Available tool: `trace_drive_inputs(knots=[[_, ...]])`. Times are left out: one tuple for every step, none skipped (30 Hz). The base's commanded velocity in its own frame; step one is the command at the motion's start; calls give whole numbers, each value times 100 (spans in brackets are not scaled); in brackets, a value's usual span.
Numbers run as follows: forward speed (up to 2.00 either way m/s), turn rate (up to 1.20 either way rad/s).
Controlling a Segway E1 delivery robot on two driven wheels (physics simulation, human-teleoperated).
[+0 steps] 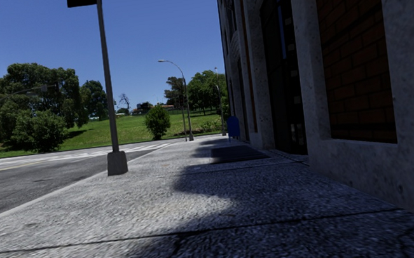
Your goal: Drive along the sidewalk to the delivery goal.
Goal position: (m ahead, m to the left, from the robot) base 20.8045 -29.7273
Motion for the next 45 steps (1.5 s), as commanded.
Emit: trace_drive_inputs(knots=[[200,0],[200,0],[200,0],[200,0],[200,0],[200,0],[200,0],[200,0],[200,0],[200,0],[200,0],[200,0],[200,0],[200,0],[200,0],[200,0],[200,0],[200,0],[200,0],[200,0],[200,0],[200,0],[200,0],[200,0],[200,-2],[200,-3],[200,-7],[200,-7],[200,-11],[200,-17],[200,-20],[200,-20],[200,-21],[200,-18],[200,0],[200,0],[200,0],[200,0],[200,0],[200,0],[200,0],[200,0],[200,0],[200,0],[200,0]])
